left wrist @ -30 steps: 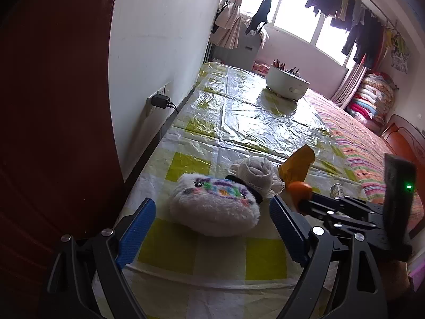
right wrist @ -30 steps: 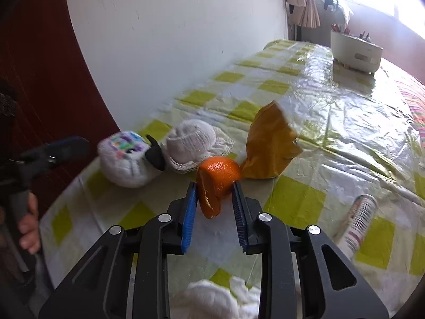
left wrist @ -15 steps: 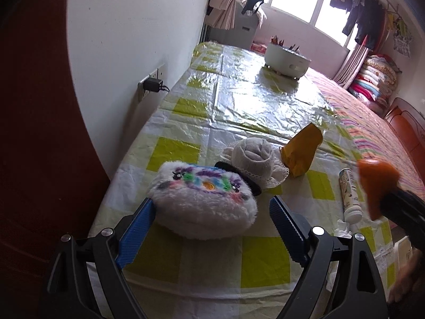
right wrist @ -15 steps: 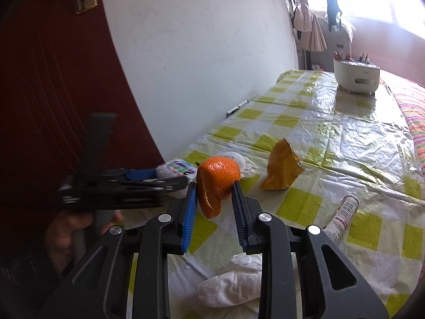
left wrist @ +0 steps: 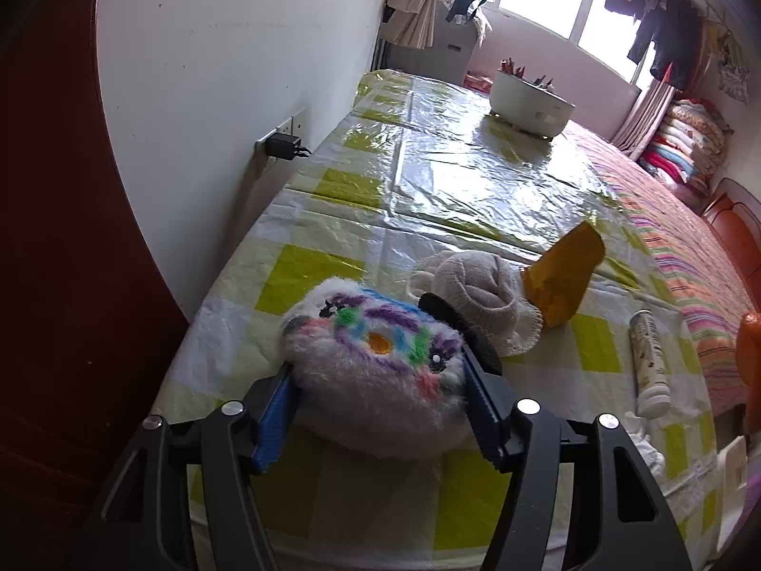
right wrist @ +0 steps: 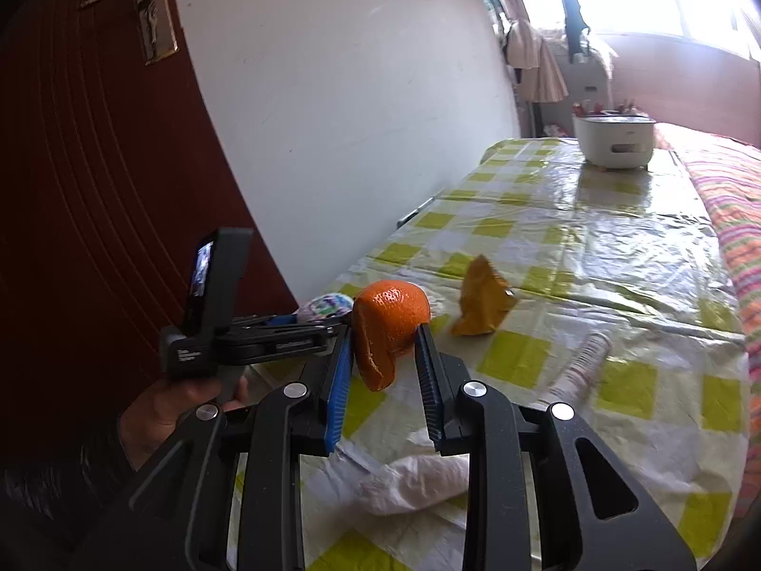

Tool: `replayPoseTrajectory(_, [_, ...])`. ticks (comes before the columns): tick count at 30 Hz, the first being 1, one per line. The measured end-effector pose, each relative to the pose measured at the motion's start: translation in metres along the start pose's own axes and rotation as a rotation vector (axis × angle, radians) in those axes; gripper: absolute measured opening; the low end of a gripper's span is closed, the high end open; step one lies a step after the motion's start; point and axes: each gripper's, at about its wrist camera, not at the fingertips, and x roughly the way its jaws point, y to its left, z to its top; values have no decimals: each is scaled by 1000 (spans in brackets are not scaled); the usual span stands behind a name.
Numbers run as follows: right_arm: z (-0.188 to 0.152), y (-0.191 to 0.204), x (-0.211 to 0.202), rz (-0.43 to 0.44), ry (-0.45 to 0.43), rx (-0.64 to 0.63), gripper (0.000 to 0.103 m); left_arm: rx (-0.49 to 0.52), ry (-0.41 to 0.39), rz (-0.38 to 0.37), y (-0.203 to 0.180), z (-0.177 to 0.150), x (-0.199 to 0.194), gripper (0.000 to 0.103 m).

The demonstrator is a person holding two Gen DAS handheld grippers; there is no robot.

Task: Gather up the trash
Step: 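Carry the orange peel and the fluffy plush toward the cream bin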

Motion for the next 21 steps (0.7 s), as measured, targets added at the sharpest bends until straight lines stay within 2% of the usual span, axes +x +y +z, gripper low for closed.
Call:
replayPoseTrajectory(5, [-5, -10, -22, -27, -34, 30, 26, 18, -64, -11, -10, -1, -23, 58])
replayPoseTrajectory(8, [-10, -14, -34, -47, -55, 50, 26, 30, -103, -47, -21, -3, -39, 58])
replayPoseTrajectory(14, [-23, -25, -55, -96, -77, 72, 26, 80, -133, -106, -49, -9, -53, 58])
replayPoseTrajectory(21, [-43, -46, -84, -182, -113, 121, 26, 140, -151, -208, -92, -16, -66, 58])
